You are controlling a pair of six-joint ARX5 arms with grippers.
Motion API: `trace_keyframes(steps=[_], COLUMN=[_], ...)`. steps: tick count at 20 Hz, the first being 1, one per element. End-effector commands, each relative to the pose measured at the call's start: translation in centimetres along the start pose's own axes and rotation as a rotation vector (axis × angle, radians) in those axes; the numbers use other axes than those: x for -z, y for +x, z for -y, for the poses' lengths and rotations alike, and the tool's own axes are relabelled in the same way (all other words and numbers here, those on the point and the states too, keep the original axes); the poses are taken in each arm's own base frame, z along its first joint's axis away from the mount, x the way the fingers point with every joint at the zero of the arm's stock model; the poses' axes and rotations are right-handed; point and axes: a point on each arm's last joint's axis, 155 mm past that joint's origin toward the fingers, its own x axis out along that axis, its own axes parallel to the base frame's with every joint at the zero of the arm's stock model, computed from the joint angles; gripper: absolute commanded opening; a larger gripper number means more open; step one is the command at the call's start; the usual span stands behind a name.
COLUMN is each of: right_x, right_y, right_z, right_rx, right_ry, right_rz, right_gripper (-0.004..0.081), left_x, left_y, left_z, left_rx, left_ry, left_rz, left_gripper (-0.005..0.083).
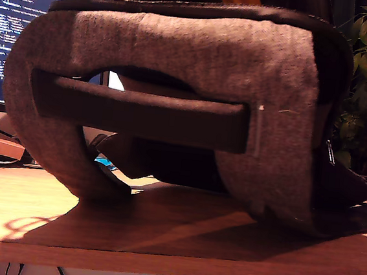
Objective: Pack the pair of socks inside the grey Google backpack
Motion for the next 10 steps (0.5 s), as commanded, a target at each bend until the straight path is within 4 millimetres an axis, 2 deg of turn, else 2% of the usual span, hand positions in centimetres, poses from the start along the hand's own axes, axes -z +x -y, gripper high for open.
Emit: trace_keyframes(steps=[1, 5, 8, 10], right_x=[-0.8, -0.7, -0.2, 0.4], right_y=[-2.5, -2.5, -2.2, -1.9], right_z=[2.9, 2.8, 3.1, 3.8], right_rx=[0.057, 0.056, 0.060, 0.078], right_ry=[0.067, 0.065, 0.066, 0.058], right_rz=[0.069, 0.067, 0.050, 0.032], right_gripper=[-0.0011, -0.0011, -0.0011, -0.0011], left_x=[1.4, 4.2, 6.1, 6.3], left_y=[0.1, -0.3, -1.2, -2.4], left_z=[-1.2, 0.0, 0.9, 1.0], left_rx=[-0.038, 0.009, 0.040, 0.045], left_ry=[-0.028, -0.062, -0.091, -0.091], left_rz=[-0.058, -0.175, -0.257, -0.265], left_gripper=[0.0688, 0.0506, 0.0253, 0.0093])
